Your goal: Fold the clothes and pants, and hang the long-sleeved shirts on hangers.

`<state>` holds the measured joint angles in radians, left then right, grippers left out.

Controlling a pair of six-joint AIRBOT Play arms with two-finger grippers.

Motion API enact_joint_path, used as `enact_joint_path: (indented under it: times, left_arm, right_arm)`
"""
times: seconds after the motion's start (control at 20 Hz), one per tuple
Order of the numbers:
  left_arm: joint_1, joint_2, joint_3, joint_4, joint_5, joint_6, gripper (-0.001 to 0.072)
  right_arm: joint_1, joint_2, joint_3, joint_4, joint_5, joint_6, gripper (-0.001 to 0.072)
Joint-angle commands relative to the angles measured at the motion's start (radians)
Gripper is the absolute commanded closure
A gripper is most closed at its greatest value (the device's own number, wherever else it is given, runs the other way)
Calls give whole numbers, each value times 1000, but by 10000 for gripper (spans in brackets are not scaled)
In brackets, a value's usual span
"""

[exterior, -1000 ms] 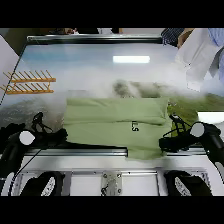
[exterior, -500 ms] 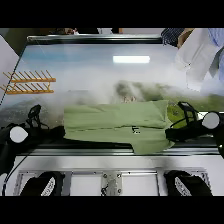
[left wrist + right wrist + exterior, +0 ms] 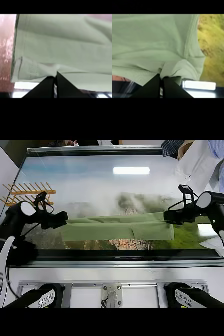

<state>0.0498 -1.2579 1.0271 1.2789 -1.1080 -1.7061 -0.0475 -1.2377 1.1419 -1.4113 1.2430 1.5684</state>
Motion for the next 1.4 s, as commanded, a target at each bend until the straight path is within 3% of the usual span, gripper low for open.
enact_joint_path:
  times: [0.0, 0.2, 0.6, 0.7, 0.75, 0.8, 0.85, 1.0, 1.2, 1.25, 1.3, 1.35]
  left_arm:
    - [0, -167, 109, 2, 20, 8, 698]
    - [0, -302, 176, 2, 23, 9, 698]
    - [-22, -415, 284, 1, 63, 9, 677]
    - [-37, -414, 309, 2, 73, 9, 205]
    - [-37, -414, 329, 2, 72, 9, 149]
    - [-39, -414, 351, 2, 65, 9, 149]
    - [-39, -413, 378, 2, 53, 9, 149]
    - [-28, -372, 446, 4, 24, 9, 150]
    - [-52, -234, 403, 4, 4, 9, 155]
    - [-68, -196, 367, 4, 10, 9, 311]
    - [-89, -156, 321, 4, 21, 9, 574]
    - [-109, -124, 279, 3, 37, 10, 694]
  right_arm:
    - [0, -107, 39, -2, -155, 10, 697]
    - [0, -185, 39, 1, -275, 34, 697]
    - [0, -276, 39, 44, -352, 33, 685]
    - [0, -277, 39, 92, -399, 33, 679]
    - [0, -276, 39, 134, -423, 32, 526]
    - [-1, -275, 40, 164, -436, 32, 288]
    - [-1, -275, 49, 184, -432, 24, 99]
    - [-19, -239, 101, 186, -352, -46, 87]
    - [-154, -175, 134, 186, -145, -209, 50]
    - [-207, -178, 132, 198, -82, -253, 49]
    - [-270, -184, 125, 229, -31, -304, -6]
    - [-335, -195, 117, 277, -6, -342, -8]
